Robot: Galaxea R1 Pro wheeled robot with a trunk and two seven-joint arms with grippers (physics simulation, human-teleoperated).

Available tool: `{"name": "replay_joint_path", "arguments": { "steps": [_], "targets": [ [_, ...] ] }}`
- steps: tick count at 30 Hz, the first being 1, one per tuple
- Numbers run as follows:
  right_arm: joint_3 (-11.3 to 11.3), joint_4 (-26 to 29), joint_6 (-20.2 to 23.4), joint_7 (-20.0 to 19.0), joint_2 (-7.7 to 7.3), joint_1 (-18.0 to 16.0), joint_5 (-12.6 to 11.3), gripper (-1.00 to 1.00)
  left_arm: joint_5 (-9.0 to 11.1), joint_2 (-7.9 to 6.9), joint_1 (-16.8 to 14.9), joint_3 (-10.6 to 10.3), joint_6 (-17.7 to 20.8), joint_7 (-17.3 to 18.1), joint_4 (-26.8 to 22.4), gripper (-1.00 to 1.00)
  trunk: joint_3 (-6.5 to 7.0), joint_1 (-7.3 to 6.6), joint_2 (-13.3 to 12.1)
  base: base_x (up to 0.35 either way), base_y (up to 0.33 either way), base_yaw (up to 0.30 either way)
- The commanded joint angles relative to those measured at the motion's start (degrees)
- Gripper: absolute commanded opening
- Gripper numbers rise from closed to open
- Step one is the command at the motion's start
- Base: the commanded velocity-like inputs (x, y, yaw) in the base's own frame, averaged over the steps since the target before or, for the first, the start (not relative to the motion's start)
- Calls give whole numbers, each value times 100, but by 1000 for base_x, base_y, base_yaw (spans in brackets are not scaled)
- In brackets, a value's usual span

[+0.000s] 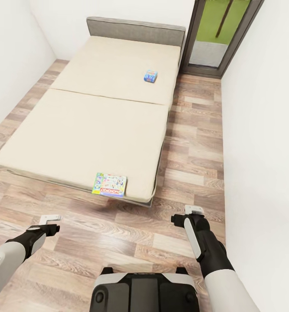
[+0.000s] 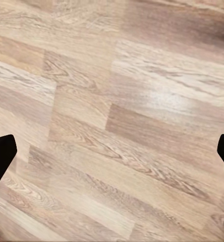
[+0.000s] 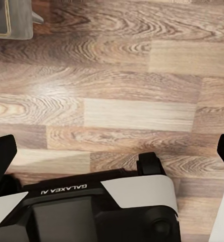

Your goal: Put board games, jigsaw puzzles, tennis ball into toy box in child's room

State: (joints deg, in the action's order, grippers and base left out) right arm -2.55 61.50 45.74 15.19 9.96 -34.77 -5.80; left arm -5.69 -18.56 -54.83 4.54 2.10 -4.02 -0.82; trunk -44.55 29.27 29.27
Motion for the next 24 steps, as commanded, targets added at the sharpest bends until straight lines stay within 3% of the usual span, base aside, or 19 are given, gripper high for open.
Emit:
{"name": "replay_joint_path", "arguments": {
  "steps": [1, 9, 24],
  "targets": [
    [-8, 5, 14, 46, 4, -3, -59, 100, -60, 1, -1, 45, 18, -11, -6, 100, 5, 3, 7, 0, 0, 0],
    [-5, 3, 14, 45, 4, -1, -53, 100, -56, -4, -1, -84, -22, -4, -6, 100, 67, 3, 7, 0, 0, 0],
    [-1, 3, -12, 46, 4, -1, -42, 100, -55, -7, -1, -117, -50, 6, -6, 100, 143, 3, 7, 0, 0, 45]
  ]
}}
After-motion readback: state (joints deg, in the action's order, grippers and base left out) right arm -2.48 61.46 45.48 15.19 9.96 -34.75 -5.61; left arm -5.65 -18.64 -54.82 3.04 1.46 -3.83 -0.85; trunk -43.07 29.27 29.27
